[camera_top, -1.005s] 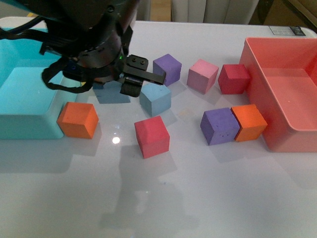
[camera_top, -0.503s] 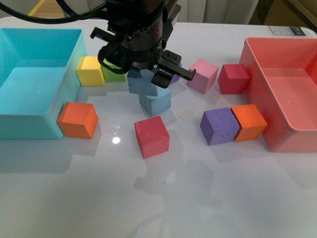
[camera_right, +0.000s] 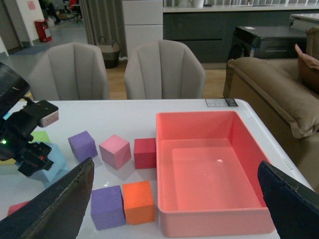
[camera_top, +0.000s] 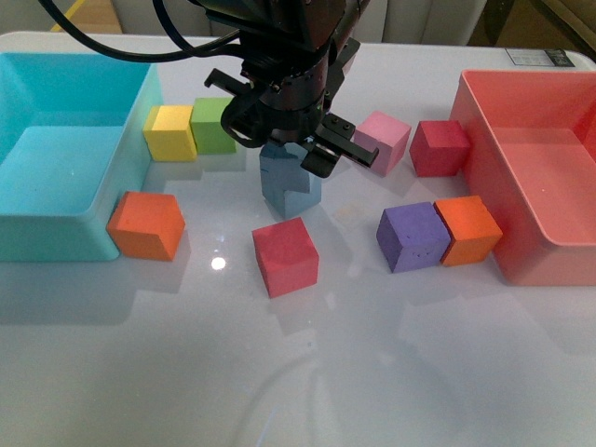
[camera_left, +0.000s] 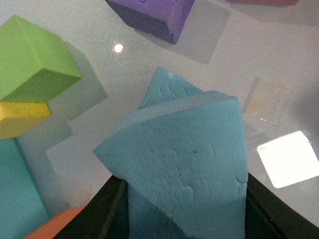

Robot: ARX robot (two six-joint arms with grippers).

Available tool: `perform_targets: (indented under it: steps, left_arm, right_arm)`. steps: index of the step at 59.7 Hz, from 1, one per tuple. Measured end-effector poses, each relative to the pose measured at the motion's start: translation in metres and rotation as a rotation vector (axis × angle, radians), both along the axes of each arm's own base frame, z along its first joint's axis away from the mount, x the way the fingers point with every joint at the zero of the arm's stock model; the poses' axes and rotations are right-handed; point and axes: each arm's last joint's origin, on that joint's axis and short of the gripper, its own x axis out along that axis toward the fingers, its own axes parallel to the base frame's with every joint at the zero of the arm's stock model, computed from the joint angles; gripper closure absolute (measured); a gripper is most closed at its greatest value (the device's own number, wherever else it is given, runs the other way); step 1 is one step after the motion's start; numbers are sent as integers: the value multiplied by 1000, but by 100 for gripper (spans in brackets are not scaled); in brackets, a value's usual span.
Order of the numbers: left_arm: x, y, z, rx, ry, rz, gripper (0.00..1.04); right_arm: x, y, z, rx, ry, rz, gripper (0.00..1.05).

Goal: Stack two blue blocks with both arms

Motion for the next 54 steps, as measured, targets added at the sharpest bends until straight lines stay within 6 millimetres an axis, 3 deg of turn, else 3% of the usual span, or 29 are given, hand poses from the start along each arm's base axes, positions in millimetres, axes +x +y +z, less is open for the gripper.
perform_targets:
  steps: [45,54]
  left_arm:
    - [17,-5,-10,21,5,-18,60]
    - [17,-5,-11,23,7,-25,37]
  right_arm:
    - [0,0,0,0,0,0,9]
    - [0,0,0,0,0,0,9]
